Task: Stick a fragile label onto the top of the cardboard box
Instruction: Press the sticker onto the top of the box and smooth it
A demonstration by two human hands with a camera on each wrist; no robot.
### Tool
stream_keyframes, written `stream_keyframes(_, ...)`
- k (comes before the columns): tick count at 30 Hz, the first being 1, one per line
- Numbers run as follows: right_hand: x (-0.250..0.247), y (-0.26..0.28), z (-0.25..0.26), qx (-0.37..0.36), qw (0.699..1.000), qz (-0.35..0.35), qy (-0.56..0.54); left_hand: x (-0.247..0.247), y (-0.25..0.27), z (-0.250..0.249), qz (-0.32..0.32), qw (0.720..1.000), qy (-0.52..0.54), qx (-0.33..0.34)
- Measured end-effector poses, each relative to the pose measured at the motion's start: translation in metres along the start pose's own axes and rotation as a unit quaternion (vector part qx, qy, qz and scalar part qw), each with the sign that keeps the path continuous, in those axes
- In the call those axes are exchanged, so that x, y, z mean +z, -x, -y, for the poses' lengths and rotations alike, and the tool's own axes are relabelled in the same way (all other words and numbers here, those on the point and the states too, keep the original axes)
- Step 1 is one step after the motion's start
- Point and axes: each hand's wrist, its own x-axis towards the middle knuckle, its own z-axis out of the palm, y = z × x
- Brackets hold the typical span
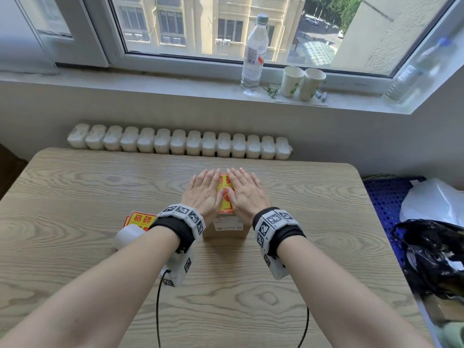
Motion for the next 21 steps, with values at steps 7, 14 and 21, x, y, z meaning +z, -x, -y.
stream_keyframes(7,0.004,-0.001,-0.002,0.004,1.0,-0.024,-0.013,-0.001,-0.003,0.0,-0.003,1.0,-0.007,0.001)
stream_keyframes(14,0.009,0.016,-0.005,-0.009,1.0,-0.002,0.013,0.005,0.018,0.001,-0.007,1.0,-0.017,0.006)
stream_keyframes(21,0.011,0.013,-0.005,-0.009,0.999,0.019,0.048,0.005,0.015,0.003,0.017,0.999,-0.035,0.011)
